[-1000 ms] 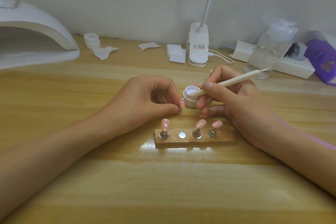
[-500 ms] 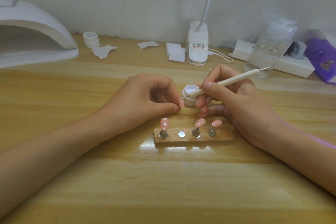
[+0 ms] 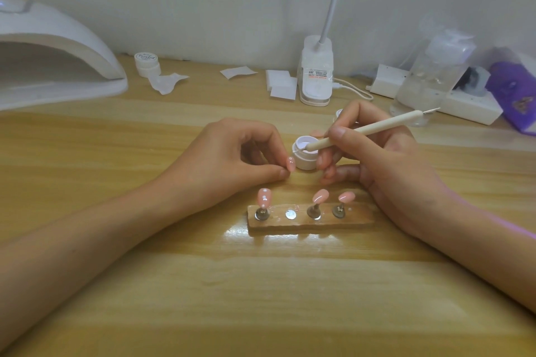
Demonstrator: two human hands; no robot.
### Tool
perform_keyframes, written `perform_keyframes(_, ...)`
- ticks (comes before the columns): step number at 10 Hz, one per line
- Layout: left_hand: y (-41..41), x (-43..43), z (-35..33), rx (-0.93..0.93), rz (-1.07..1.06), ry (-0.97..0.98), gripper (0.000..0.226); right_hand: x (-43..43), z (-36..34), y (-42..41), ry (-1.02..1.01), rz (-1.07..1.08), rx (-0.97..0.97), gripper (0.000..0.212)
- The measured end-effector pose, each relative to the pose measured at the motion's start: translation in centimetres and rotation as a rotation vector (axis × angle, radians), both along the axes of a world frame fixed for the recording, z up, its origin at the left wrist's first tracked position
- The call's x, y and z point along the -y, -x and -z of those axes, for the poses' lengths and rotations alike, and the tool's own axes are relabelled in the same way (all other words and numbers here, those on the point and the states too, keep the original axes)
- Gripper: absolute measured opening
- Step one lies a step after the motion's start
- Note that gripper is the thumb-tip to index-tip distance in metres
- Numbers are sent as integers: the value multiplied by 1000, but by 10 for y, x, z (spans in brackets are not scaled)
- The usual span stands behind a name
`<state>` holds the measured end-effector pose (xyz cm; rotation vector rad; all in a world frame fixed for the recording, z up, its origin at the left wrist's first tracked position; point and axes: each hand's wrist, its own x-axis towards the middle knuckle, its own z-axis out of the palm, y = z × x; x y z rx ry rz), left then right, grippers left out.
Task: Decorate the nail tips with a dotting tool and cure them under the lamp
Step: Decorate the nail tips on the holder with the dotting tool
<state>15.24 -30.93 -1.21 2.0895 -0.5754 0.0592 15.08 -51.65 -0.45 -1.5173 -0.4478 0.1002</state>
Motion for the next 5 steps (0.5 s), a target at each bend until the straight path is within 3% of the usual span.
perform_keyframes(5, 2, 1, -1, 3, -10, -4, 21, -1, 0, 1, 42, 1, 3, 15)
